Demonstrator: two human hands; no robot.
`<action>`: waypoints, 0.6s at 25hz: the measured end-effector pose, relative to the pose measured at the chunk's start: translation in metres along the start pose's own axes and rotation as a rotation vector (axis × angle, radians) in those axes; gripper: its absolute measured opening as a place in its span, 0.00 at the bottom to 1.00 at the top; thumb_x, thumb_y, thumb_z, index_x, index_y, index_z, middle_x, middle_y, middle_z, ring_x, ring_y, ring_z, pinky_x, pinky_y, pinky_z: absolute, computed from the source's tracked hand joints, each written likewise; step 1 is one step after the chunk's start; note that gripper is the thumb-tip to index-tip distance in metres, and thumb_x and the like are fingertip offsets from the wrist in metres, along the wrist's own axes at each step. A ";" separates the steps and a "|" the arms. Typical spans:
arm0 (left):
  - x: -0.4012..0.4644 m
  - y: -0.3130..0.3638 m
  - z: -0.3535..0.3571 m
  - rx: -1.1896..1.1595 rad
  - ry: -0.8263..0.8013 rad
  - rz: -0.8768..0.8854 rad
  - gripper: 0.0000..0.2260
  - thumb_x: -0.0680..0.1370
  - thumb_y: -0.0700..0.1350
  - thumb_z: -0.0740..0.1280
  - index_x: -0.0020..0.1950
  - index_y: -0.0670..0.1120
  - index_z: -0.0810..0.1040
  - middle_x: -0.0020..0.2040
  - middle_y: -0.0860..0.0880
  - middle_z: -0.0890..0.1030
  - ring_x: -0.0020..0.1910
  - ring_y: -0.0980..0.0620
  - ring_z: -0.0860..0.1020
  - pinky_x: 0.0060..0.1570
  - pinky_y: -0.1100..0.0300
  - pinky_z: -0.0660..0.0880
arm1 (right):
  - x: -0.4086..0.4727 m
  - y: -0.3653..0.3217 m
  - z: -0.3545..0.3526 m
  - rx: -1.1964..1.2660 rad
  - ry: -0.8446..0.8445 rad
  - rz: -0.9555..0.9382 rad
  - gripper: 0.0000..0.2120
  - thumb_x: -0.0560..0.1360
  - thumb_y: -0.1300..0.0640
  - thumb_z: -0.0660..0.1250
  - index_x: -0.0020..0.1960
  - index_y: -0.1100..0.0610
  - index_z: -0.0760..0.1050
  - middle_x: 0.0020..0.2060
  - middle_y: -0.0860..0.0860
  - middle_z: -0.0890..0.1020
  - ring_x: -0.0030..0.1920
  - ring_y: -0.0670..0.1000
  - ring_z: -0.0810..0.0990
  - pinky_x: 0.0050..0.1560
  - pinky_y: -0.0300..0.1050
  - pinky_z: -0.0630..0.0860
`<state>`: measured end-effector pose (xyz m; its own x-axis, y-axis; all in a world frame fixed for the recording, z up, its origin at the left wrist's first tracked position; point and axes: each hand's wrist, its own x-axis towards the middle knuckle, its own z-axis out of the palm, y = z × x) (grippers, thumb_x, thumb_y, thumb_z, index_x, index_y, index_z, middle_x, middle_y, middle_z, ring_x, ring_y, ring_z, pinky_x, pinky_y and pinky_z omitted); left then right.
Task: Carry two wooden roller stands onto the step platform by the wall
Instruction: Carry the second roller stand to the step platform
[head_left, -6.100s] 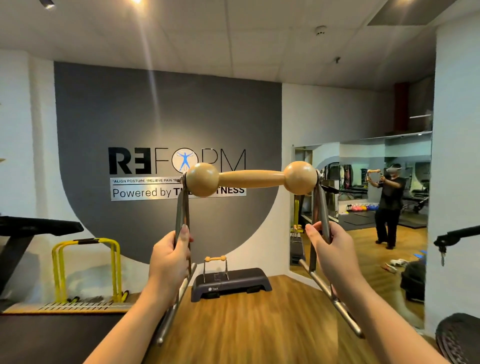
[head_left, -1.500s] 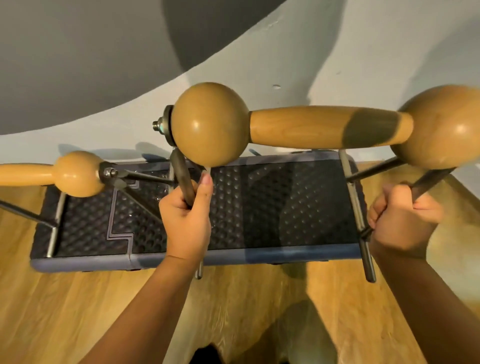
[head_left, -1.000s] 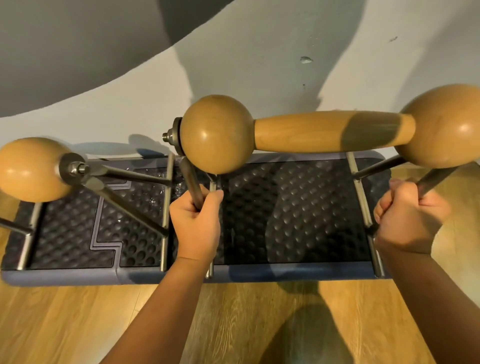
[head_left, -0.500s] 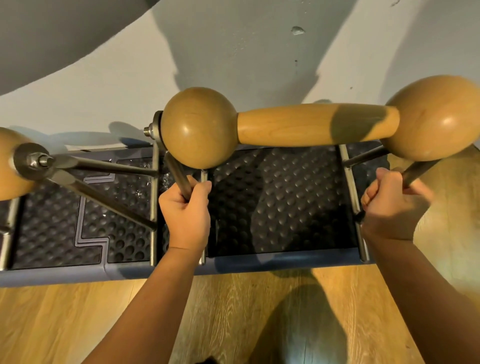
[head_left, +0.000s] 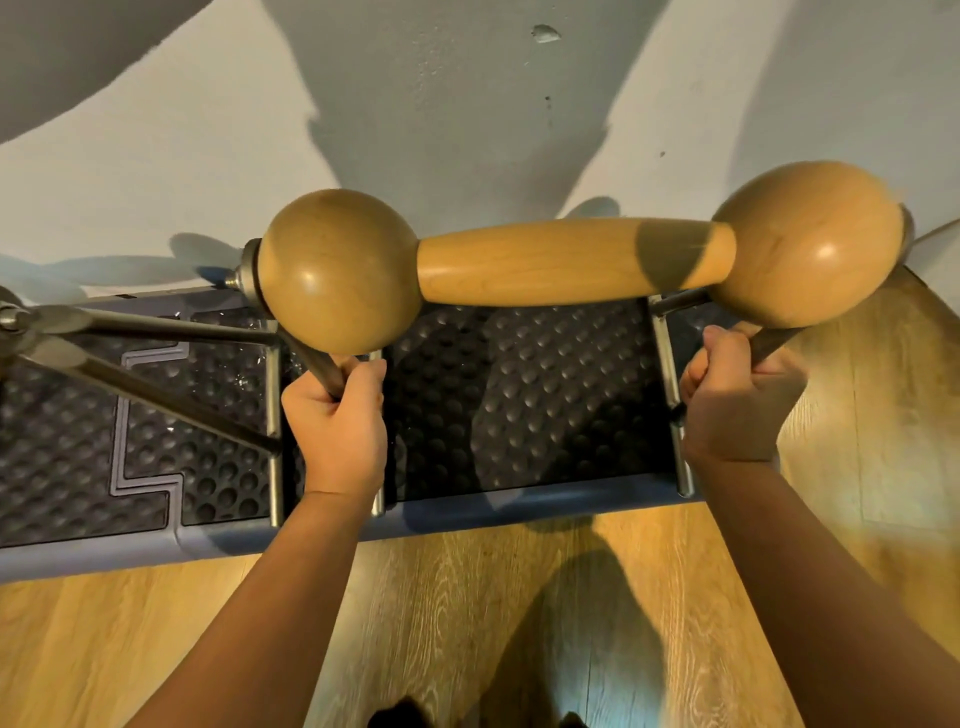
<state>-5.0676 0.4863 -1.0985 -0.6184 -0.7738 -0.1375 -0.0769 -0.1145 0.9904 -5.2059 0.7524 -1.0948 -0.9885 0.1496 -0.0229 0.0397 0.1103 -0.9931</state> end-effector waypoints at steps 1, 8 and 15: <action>-0.001 0.000 0.000 -0.002 -0.001 -0.001 0.21 0.74 0.40 0.68 0.27 0.56 0.62 0.26 0.59 0.61 0.27 0.55 0.58 0.31 0.53 0.54 | -0.001 -0.001 -0.001 0.003 -0.003 0.011 0.21 0.77 0.57 0.65 0.26 0.50 0.70 0.22 0.45 0.69 0.26 0.55 0.66 0.30 0.54 0.63; -0.001 0.010 0.004 0.080 0.000 -0.055 0.22 0.74 0.40 0.68 0.27 0.57 0.61 0.27 0.58 0.59 0.30 0.43 0.54 0.32 0.46 0.53 | -0.003 -0.010 -0.001 -0.010 -0.035 0.078 0.21 0.78 0.56 0.65 0.26 0.48 0.71 0.22 0.44 0.69 0.27 0.54 0.66 0.32 0.54 0.64; -0.012 0.026 -0.003 0.226 -0.040 -0.120 0.23 0.80 0.46 0.68 0.34 0.36 0.62 0.29 0.43 0.63 0.29 0.48 0.62 0.28 0.56 0.62 | -0.009 -0.024 -0.012 -0.159 -0.155 0.134 0.16 0.80 0.50 0.67 0.33 0.46 0.74 0.30 0.46 0.75 0.36 0.50 0.75 0.43 0.52 0.75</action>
<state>-5.0598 0.4911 -1.0713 -0.6246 -0.7369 -0.2585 -0.3219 -0.0586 0.9450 -5.1964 0.7599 -1.0692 -0.9830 0.0218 -0.1823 0.1818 0.2548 -0.9497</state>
